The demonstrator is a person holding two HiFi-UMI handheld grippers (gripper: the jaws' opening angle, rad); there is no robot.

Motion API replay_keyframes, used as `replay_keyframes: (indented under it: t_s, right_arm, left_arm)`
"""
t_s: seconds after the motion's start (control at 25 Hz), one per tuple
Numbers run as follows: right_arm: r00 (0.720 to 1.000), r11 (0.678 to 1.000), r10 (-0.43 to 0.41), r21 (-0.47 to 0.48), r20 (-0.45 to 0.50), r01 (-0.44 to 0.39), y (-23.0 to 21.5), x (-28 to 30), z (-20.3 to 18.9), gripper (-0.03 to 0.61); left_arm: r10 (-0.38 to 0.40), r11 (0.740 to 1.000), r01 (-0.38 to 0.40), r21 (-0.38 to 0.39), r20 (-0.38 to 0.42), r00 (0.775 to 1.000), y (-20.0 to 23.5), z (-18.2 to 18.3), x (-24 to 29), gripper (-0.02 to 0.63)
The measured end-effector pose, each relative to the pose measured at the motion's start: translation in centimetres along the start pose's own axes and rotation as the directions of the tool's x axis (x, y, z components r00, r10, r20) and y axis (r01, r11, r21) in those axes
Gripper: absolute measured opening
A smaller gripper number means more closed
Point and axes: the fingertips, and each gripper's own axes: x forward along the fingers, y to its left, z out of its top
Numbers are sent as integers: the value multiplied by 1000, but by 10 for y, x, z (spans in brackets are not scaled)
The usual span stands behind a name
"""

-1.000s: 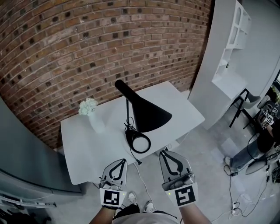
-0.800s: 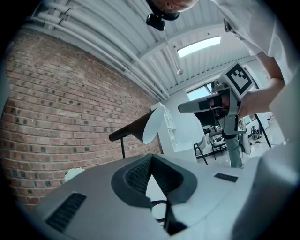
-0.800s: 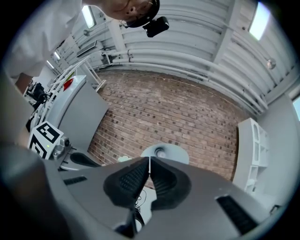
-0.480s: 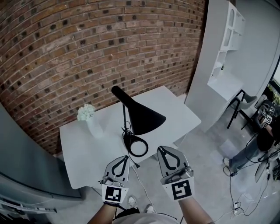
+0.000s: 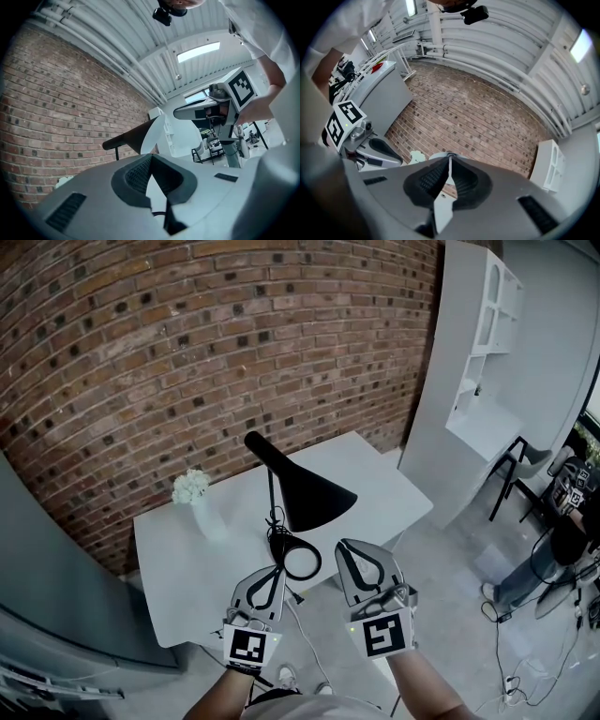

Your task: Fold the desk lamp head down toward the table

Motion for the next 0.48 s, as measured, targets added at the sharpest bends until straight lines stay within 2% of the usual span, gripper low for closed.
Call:
replay_keyframes:
  t_s: [0.48]
  right_arm:
    - [999,996,-19,-88,-25,17,-11,16,5,20]
  left_arm:
    - [18,999,-18,-39,-6,1000,16,-1,2,8]
